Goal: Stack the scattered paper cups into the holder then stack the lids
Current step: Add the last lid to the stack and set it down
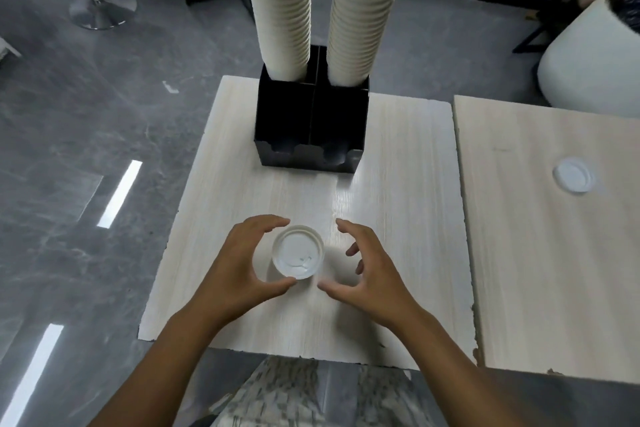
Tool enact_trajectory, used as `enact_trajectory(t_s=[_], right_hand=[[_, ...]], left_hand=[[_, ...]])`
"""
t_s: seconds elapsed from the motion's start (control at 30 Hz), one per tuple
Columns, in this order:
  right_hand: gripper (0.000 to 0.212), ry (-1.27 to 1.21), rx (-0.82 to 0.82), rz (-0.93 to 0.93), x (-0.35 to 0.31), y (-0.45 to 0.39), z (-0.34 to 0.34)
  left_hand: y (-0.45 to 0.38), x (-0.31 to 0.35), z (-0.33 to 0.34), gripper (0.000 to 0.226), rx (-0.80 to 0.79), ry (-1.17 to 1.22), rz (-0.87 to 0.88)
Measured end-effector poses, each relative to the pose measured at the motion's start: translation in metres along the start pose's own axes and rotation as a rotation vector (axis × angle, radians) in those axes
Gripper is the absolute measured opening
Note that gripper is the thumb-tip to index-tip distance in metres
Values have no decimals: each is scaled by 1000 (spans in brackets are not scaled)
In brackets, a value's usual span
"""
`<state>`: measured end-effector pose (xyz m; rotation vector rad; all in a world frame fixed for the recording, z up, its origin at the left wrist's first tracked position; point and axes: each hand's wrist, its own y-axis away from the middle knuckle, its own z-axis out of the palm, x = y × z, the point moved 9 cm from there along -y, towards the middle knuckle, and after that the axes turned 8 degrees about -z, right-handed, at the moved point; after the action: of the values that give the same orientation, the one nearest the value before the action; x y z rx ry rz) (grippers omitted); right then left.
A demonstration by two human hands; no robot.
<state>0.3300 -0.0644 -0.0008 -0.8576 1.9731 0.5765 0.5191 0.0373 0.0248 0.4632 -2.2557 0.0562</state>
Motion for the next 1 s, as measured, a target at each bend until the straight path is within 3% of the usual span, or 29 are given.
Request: enact_trajectory(t_s=[0.3,0.77,1.0], right_hand=[[82,-64,252,67,53,33,-111],[79,-48,588,278,235,114,-369],[84,8,610,297,305,95,-440]], left_hand=[[-47,100,19,80,46,8,51],[-197,284,297,71,-280,109,182],[-270,325,388,77,-357,91,183]])
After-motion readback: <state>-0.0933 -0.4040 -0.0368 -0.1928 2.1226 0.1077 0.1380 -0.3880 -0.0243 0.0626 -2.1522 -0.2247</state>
